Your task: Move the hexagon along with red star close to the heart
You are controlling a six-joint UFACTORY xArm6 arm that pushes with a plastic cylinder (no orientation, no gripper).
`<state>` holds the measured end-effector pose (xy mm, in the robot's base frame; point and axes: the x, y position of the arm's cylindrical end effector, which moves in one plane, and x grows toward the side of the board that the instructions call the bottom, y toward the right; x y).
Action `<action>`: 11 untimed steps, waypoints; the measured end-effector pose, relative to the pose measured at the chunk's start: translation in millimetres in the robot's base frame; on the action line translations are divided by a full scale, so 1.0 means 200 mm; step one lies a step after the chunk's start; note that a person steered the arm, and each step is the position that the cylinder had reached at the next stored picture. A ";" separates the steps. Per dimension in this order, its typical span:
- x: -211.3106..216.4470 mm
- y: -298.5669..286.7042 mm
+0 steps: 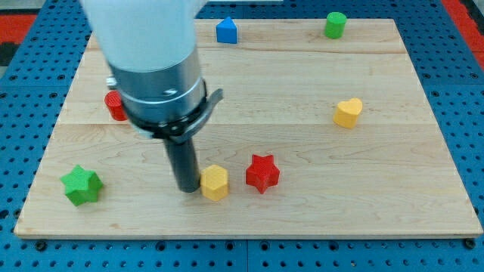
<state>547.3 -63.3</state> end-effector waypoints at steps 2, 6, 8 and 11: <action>0.02 0.26; -0.03 0.68; -0.27 0.77; -0.35 1.24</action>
